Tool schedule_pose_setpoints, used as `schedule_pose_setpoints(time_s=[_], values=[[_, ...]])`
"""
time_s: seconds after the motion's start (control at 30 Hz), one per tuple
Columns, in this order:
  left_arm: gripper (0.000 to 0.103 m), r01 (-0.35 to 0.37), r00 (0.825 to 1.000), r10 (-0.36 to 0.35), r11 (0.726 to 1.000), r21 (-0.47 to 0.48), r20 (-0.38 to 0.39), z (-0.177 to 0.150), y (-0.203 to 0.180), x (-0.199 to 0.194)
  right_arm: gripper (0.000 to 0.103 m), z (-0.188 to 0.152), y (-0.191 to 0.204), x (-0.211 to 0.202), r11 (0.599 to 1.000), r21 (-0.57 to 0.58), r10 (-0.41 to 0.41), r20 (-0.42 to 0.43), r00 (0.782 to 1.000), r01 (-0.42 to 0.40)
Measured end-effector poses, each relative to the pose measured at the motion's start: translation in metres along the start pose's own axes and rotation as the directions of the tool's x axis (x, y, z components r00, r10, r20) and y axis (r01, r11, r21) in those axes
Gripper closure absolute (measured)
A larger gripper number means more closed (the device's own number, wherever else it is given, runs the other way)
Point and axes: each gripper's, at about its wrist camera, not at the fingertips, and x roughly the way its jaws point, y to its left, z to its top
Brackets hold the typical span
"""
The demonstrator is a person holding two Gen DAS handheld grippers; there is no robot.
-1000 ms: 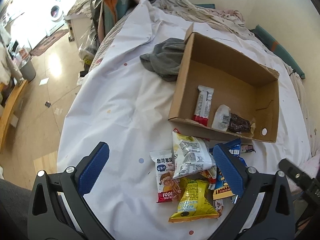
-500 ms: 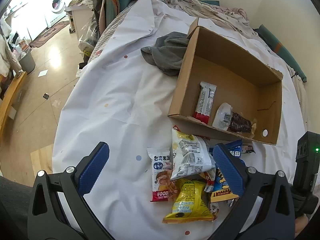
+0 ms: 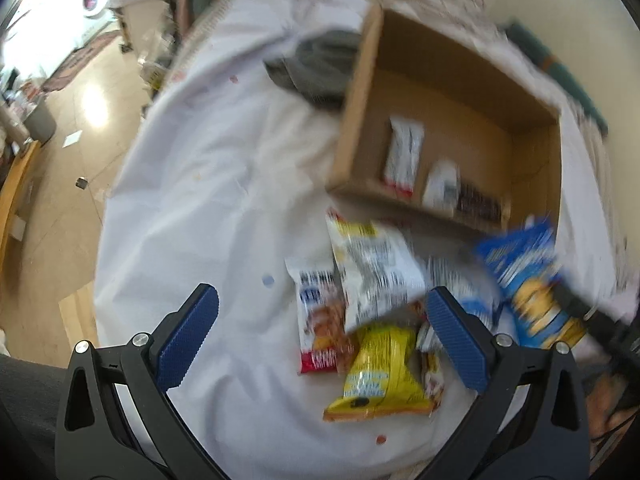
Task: Organize snacks
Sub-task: 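Grasp the yellow chip bag with left tool while right tool grasps the blue chip bag, then lower both chip bags into the box and open both tools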
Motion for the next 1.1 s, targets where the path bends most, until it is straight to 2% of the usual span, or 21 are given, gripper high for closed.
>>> schedule_pose_setpoints(time_s=[0.1, 0.17, 0.23, 0.3, 0.37, 0.4, 0.43, 0.47, 0.5, 0.63, 0.77, 0.87, 1.0, 1.1], values=[[0.004, 0.043, 0.996, -0.039, 0.997, 0.057, -0.078, -0.022, -0.013, 0.014, 0.091, 0.001, -0.001, -0.007, 1.000, 0.000, -0.014, 0.030, 0.999, 0.014], [0.012, 0.073, 0.991, -0.062, 0.993, 0.096, -0.119, -0.030, -0.025, 0.021, 0.091, 0.002, -0.006, -0.008, 1.000, 0.021, -0.020, 0.034, 0.999, 0.019], [0.029, 0.093, 0.983, -0.068, 0.985, 0.145, -0.170, -0.039, -0.038, 0.030, 0.091, 0.003, -0.007, -0.008, 0.999, 0.028, -0.028, 0.036, 0.999, 0.027], [0.037, 0.092, 0.979, -0.059, 0.981, 0.168, -0.194, -0.045, -0.044, 0.036, 0.091, 0.003, -0.006, -0.007, 0.999, 0.026, -0.034, 0.037, 0.999, 0.033], [0.040, 0.090, 0.975, -0.048, 0.978, 0.188, -0.217, -0.051, -0.048, 0.041, 0.091, 0.003, -0.005, -0.007, 0.999, 0.025, -0.034, 0.037, 0.999, 0.033], [0.047, 0.085, 0.972, -0.037, 0.976, 0.200, -0.231, -0.054, -0.050, 0.044, 0.091, 0.003, -0.005, -0.007, 0.999, 0.026, -0.032, 0.036, 0.999, 0.031], [0.052, 0.075, 0.970, -0.024, 0.975, 0.207, -0.240, -0.057, -0.050, 0.047, 0.091, 0.003, -0.004, -0.007, 0.999, 0.026, -0.031, 0.035, 0.999, 0.030], [0.064, 0.070, 0.969, -0.016, 0.975, 0.210, -0.248, -0.059, -0.050, 0.048, 0.091, 0.001, -0.005, -0.008, 0.999, 0.026, -0.030, 0.034, 0.999, 0.029], [0.070, 0.077, 0.966, -0.022, 0.976, 0.203, -0.259, -0.061, -0.049, 0.049, 0.091, 0.001, -0.005, -0.007, 0.999, 0.026, -0.029, 0.032, 0.999, 0.028], [0.079, 0.100, 0.963, -0.052, 0.980, 0.171, -0.265, -0.063, -0.043, 0.039, 0.091, 0.000, -0.003, -0.006, 1.000, 0.020, -0.018, 0.029, 0.999, 0.018], [0.081, 0.108, 0.975, -0.072, 0.981, 0.164, -0.211, -0.069, -0.038, 0.010, 0.091, 0.002, -0.001, -0.008, 1.000, 0.019, 0.003, 0.042, 0.999, -0.004], [0.082, 0.103, 0.988, -0.083, 0.982, 0.160, -0.128, -0.067, -0.035, -0.022, 0.091, 0.003, 0.000, -0.011, 0.999, 0.020, 0.027, 0.056, 0.998, -0.028], [0.082, 0.114, 0.993, -0.116, 0.988, 0.104, 0.020, -0.037, -0.021, -0.070, 0.091, 0.006, 0.005, -0.024, 0.997, 0.009, 0.071, 0.116, 0.991, -0.073], [0.082, 0.089, 0.984, -0.100, 0.993, 0.082, 0.148, -0.007, -0.017, -0.098, 0.091, 0.011, 0.006, -0.034, 0.995, 0.010, 0.092, 0.165, 0.982, -0.095]])
